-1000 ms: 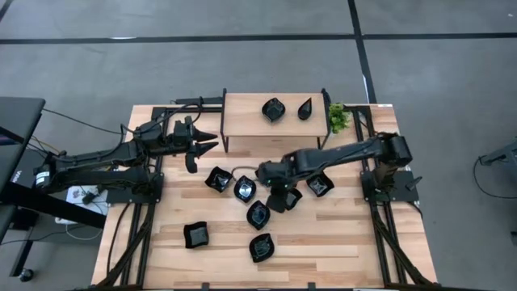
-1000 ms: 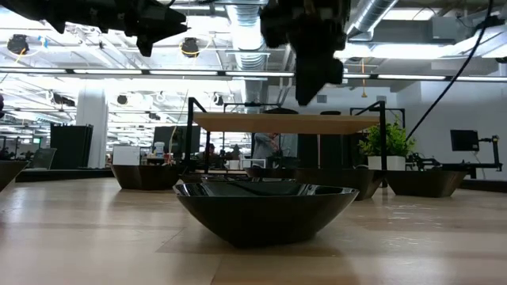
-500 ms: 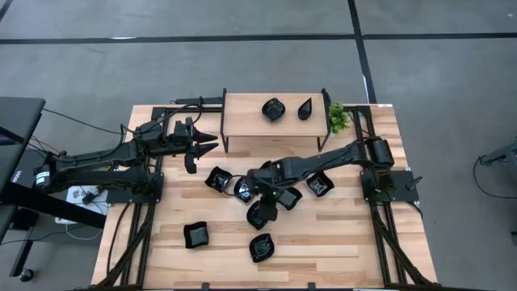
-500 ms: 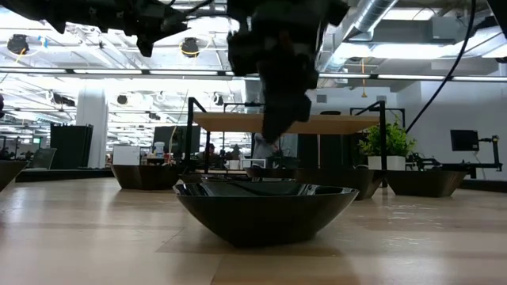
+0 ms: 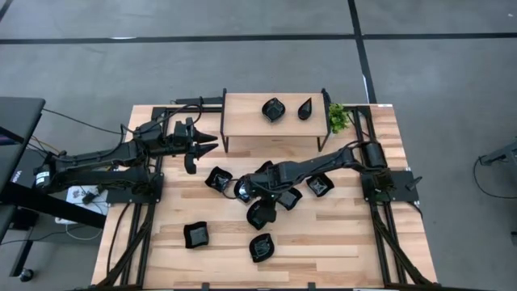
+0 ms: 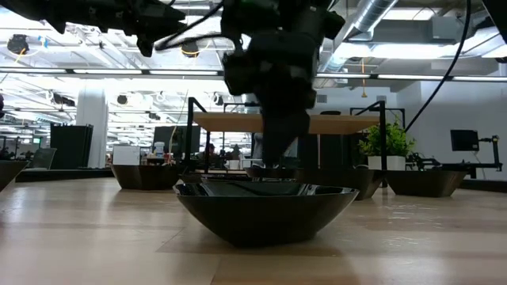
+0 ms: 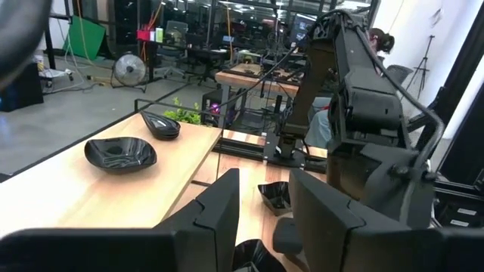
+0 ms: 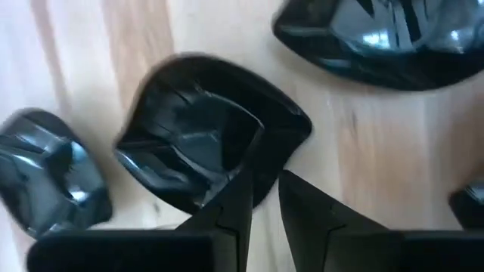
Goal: Pick & Place Mini shaped plates
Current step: Stack the middle black leaf shaped plate on top of the other black leaf shaped plates on the shelf
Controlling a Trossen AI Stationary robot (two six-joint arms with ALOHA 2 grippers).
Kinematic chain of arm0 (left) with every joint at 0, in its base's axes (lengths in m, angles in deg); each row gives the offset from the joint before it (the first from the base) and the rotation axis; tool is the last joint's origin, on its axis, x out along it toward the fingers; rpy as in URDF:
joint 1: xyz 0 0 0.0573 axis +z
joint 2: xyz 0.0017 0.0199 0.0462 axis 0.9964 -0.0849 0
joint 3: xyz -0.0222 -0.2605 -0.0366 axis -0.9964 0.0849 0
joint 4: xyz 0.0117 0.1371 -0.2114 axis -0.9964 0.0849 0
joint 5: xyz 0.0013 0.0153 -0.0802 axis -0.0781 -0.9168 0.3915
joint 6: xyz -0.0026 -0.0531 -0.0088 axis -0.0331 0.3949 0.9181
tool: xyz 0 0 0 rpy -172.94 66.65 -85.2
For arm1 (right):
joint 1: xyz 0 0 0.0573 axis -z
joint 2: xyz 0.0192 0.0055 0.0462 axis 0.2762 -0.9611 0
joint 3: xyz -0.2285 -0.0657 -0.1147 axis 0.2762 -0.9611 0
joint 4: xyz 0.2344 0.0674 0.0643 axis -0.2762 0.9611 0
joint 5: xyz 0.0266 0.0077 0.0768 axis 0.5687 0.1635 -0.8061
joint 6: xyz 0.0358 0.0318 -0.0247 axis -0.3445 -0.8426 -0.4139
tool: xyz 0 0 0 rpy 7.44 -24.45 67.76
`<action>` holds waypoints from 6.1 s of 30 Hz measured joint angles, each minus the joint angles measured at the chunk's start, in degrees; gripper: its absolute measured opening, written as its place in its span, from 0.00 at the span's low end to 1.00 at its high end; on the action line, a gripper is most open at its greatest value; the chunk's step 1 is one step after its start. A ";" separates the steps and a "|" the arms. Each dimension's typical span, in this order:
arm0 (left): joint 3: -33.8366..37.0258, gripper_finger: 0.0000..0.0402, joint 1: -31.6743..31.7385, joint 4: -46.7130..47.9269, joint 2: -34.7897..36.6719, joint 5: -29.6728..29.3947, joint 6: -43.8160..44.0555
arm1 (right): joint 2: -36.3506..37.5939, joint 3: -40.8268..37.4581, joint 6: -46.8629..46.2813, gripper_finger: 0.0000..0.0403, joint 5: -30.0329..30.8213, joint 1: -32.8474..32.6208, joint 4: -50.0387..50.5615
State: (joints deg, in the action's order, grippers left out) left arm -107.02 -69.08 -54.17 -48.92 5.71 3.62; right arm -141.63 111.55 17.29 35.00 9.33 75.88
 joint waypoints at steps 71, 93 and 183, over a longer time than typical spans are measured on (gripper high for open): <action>0.02 0.29 0.00 -0.07 0.02 -0.01 -0.22 | -0.53 -4.17 -7.08 0.16 1.80 0.51 -4.65; 0.02 0.29 0.00 -0.25 0.02 -0.01 -0.20 | -0.52 -4.17 -6.68 0.12 1.49 0.62 -5.33; 0.02 0.29 -0.02 -2.41 0.02 0.01 -0.02 | 25.22 -4.18 -11.52 0.00 -15.00 24.25 -4.38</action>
State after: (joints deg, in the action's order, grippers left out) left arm -107.00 -69.10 -56.58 -48.90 5.72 3.60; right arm -116.41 107.38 5.77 20.00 33.58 71.50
